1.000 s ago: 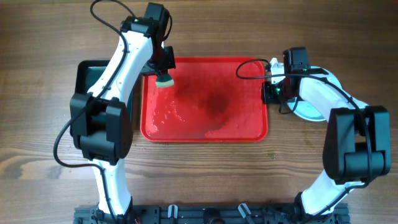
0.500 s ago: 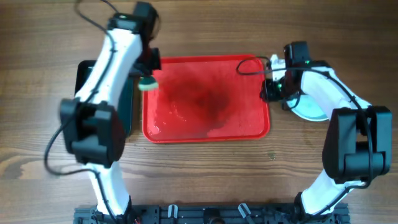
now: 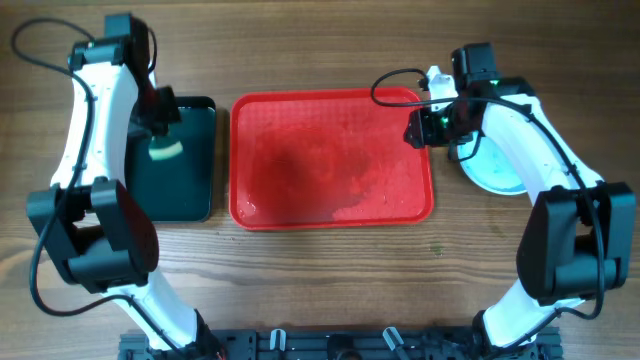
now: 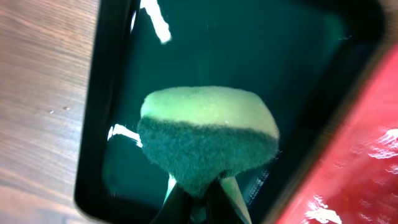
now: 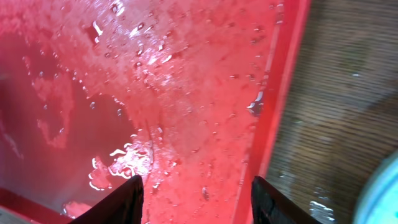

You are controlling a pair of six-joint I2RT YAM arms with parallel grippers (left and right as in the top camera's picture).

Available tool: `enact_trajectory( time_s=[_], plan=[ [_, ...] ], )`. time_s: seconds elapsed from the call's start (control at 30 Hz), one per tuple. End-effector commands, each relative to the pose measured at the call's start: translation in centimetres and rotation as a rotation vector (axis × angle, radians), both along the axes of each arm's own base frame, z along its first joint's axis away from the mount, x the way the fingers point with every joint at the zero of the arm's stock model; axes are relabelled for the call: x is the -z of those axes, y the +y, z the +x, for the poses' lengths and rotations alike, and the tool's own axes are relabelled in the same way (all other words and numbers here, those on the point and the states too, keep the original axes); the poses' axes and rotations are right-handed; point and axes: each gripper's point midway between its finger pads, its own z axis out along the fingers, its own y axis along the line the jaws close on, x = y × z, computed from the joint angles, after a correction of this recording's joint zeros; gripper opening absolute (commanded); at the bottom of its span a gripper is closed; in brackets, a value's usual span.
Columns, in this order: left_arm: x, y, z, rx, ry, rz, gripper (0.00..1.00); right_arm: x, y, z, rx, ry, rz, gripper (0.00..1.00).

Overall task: Clean dirty plates on tray and stack at the side
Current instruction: 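Lower the sponge into the black tray and open the left gripper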

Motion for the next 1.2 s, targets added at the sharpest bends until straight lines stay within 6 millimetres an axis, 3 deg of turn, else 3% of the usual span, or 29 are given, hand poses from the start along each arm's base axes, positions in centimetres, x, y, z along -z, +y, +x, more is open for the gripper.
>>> enact_trajectory(
  time_s=[0.0, 0.1, 0.23, 0.3, 0.33, 0.37, 0.43, 0.53, 0.67, 0.8, 0.9, 0.97, 1.0, 1.03, 1.17],
  plan=[
    [4.0, 1.6, -1.6, 0.031, 0.053, 0.008, 0.04, -1.0, 1.3, 0.0, -0.029, -0.021, 0.026, 0.58],
    [6.2, 2.0, -2.0, 0.02, 0.043, 0.009, 0.04, -1.0, 1.6, -0.2, -0.036, -0.018, 0.026, 0.59],
    [7.3, 1.9, -1.9, 0.019, 0.024, 0.01, 0.04, -1.0, 1.6, -0.3, -0.037, -0.012, 0.025, 0.59],
    [7.4, 1.9, -1.9, 0.018, 0.024, 0.01, 0.15, -0.9, 1.6, -0.4, -0.037, -0.007, 0.025, 0.59],
    [7.4, 1.9, -1.9, 0.018, 0.024, 0.01, 0.33, -0.9, 1.6, -0.5, -0.038, -0.006, 0.024, 0.59],
    [7.4, 1.9, -1.9, 0.018, 0.023, 0.01, 0.42, -0.9, 1.6, -0.4, -0.039, -0.006, 0.024, 0.59],
    [7.3, 2.0, -1.8, 0.018, 0.018, 0.011, 0.49, -1.0, 1.6, -0.4, -0.039, -0.009, 0.024, 0.6],
    [6.3, 1.9, -1.4, 0.016, 0.0, 0.01, 0.5, -1.0, 1.6, -0.4, -0.04, -0.01, 0.024, 0.61],
    [1.7, 1.1, -0.3, 0.024, -0.096, -0.032, 0.5, -1.9, 1.6, -0.4, -0.038, -0.026, 0.027, 0.63],
    [-4.5, -1.5, 0.5, 0.06, -0.27, -0.149, 0.52, -4.8, 1.5, -0.3, -0.039, -0.104, 0.032, 0.65],
    [-8.9, -3.4, 0.0, 0.099, -0.394, -0.218, 0.58, -8.0, 1.0, 0.0, -0.031, -0.212, 0.014, 0.68],
    [-11.7, -4.1, -0.9, 0.119, -0.462, -0.216, 0.73, -10.4, 0.4, -0.1, -0.04, -0.294, -0.017, 0.72],
    [-12.6, -4.2, -1.3, 0.125, -0.483, -0.211, 0.88, -11.3, 0.0, -0.1, -0.03, -0.324, -0.035, 0.72],
    [-13.5, -4.4, -1.7, 0.131, -0.505, -0.206, 0.95, -12.3, -0.3, -0.2, -0.02, -0.352, -0.049, 0.72],
    [-16.5, -5.4, -3.4, 0.161, -0.577, -0.195, 1.0, -16.0, -1.0, -1.1, -0.002, -0.459, -0.06, 0.74]
  ],
)
